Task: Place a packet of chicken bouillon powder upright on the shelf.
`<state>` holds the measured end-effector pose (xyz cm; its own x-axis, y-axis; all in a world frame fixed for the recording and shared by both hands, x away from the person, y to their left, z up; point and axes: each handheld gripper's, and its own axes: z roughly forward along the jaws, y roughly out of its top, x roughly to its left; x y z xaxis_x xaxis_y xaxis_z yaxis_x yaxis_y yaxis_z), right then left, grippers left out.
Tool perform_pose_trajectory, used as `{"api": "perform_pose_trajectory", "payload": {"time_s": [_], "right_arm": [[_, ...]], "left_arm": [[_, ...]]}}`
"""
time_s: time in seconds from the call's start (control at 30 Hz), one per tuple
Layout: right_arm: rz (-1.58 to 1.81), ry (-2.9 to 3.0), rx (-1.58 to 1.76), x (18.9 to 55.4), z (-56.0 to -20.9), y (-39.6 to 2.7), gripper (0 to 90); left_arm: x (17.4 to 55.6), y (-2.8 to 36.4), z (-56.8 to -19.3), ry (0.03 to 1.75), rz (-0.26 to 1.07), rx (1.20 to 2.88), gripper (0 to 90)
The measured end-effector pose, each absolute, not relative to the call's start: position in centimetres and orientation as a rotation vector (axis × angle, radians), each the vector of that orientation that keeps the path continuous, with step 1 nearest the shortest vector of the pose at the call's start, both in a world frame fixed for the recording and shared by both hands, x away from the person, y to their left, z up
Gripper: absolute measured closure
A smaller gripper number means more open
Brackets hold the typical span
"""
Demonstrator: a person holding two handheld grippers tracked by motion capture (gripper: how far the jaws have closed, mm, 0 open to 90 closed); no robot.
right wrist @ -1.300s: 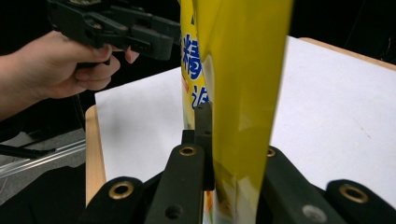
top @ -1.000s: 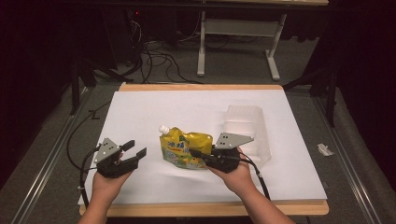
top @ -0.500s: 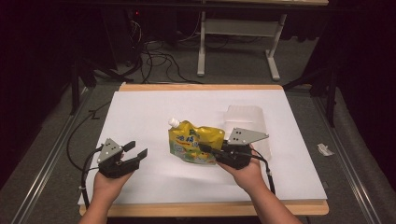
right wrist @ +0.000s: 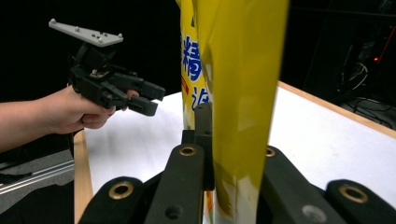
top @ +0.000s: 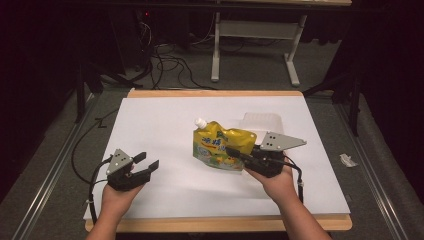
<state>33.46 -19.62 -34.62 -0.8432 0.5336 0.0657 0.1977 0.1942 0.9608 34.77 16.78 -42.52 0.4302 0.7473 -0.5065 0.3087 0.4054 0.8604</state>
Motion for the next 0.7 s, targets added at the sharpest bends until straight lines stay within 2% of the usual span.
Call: {"api": "perform_pose_trajectory", "payload": {"time_s": [0.7], "right_arm": [[1.642, 2.114, 0.796, 33.7, -34.0, -24.8, 88.3]], "left_arm": [[34.9, 16.7, -42.7, 1.148, 0.364, 1.17, 42.6]]}}
